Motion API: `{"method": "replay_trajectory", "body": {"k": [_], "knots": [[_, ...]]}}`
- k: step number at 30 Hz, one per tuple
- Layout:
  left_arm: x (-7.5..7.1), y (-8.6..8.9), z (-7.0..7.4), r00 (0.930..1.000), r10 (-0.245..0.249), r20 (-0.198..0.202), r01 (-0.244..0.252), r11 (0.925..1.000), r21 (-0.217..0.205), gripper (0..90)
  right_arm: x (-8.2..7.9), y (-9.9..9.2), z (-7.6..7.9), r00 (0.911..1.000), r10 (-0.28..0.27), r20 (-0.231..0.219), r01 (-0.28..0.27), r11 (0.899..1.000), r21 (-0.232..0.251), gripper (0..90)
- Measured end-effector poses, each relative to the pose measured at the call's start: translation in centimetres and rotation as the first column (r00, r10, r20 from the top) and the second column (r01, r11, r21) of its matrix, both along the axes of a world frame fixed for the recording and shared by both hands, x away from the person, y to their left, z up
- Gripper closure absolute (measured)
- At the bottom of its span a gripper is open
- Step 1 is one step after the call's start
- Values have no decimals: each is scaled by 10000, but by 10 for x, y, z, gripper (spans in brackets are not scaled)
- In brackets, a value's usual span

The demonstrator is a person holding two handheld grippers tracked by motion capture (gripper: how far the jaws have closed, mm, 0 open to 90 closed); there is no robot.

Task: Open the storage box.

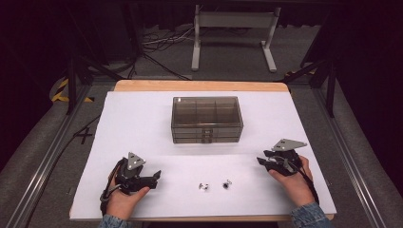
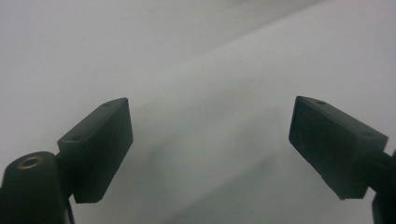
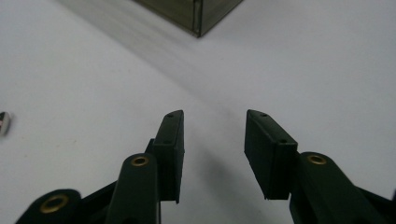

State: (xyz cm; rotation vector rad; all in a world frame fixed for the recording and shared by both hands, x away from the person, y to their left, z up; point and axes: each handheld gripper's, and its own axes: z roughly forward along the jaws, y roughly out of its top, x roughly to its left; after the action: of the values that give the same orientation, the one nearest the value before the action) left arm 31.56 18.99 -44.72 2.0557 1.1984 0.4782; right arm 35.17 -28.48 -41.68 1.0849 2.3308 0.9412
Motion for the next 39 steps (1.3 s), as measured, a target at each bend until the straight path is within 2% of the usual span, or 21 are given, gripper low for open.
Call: {"method": "replay_trajectory", "body": {"k": [2, 5, 9, 12, 17, 18, 21, 22, 24, 28, 30, 31, 33, 39], "knots": [[0, -1, 0, 10000, -6, 88, 6, 10000, 12, 121, -2, -7, 6, 9999, -114, -77, 116, 9996, 262, 578], [0, -3, 0, 9998, -183, 64, 184, 9997, -129, 100, -3, -13, 10, 9994, -333, 10, 333, 9991, 259, 559], [-1, -5, -1, 9996, -283, 92, 284, 9996, -56, 91, -4, -17, 17, 9991, -420, -1, 420, 9981, 448, 557], [-3, -5, 1, 9995, -243, 194, 247, 9995, -208, 92, -5, -10, 22, 9999, -100, 30, 99, 9989, 453, 553], [-5, -6, 2, 9991, -231, 354, 240, 9994, -233, 93, -6, 13, 31, 9963, 861, 28, -861, 9954, 427, 548], [-5, -6, 2, 9990, -242, 383, 251, 9994, -231, 93, -6, 13, 31, 9963, 861, 28, -861, 9954, 427, 548], [-5, -7, 2, 9987, -261, 435, 270, 9994, -199, 93, -8, 25, 38, 9909, 1344, 45, -1344, 9903, 348, 548], [-5, -6, 3, 9987, -225, 458, 235, 9995, -208, 93, -10, 33, 42, 9860, 1663, 86, -1665, 9853, 385, 548], [-6, -6, 3, 9986, -211, 489, 222, 9995, -220, 93, -11, 36, 44, 9836, 1802, 85, -1804, 9828, 385, 548], [-8, -4, 2, 9985, -183, 523, 193, 9996, -198, 94, -14, 52, 50, 9692, 2459, 132, -2462, 9679, 494, 547], [-8, -4, 3, 9984, -107, 560, 121, 9996, -261, 95, -13, 60, 51, 9603, 2785, 171, -2790, 9586, 562, 544], [-8, -3, 3, 9982, -88, 585, 106, 9995, -299, 95, -13, 60, 51, 9603, 2785, 171, -2790, 9586, 562, 544], [-8, -4, 3, 9976, -94, 689, 114, 9995, -284, 95, -12, 68, 51, 9515, 3072, 154, -3075, 9492, 671, 541], [-8, -5, 3, 9976, -143, 680, 161, 9995, -267, 96, -8, 81, 47, 9326, 3606, 132, -3603, 9286, 891, 539]]}}
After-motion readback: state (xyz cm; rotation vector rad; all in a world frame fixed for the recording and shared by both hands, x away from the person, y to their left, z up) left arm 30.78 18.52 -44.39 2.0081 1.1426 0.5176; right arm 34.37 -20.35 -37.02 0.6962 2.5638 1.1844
